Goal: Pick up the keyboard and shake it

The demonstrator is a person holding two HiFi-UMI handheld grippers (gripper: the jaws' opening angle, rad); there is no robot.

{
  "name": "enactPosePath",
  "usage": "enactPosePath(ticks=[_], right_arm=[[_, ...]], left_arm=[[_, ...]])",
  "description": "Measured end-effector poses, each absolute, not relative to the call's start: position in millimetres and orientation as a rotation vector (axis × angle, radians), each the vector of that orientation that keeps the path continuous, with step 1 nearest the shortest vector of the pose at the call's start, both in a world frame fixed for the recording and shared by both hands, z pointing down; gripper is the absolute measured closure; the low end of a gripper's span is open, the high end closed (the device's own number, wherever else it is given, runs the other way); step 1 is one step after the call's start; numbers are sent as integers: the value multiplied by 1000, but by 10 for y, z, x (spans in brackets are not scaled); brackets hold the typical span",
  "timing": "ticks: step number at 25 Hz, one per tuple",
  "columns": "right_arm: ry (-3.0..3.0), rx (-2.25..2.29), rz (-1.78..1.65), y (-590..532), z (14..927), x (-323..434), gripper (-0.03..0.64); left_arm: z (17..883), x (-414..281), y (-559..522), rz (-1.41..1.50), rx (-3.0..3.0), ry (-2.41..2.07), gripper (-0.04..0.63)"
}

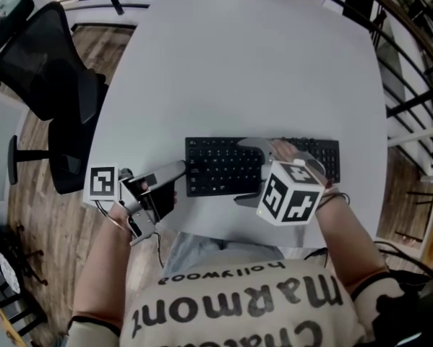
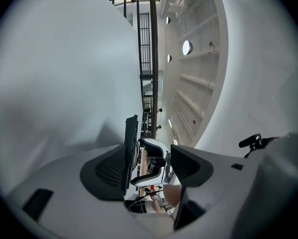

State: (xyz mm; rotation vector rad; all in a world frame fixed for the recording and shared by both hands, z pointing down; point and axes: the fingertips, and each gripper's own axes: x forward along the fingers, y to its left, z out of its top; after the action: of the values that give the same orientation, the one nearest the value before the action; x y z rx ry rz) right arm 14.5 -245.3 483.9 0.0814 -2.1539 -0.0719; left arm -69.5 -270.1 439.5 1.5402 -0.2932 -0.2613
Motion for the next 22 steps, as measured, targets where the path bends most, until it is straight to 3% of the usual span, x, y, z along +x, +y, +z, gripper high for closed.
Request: enactPosePath(ticks=[9, 21, 22], right_arm=[[-2113, 292, -328, -2493, 4884, -25, 153], [-2080, 348, -359, -2432, 4871, 11, 160], [-2097, 368, -346, -2400, 4845, 15, 214]], left_arm=[[4158, -699, -2704, -273, 1580, -217, 311], [4141, -645, -2588, -135, 1664, -186, 308], [4154, -649, -2575, -122, 1679, -195, 308]])
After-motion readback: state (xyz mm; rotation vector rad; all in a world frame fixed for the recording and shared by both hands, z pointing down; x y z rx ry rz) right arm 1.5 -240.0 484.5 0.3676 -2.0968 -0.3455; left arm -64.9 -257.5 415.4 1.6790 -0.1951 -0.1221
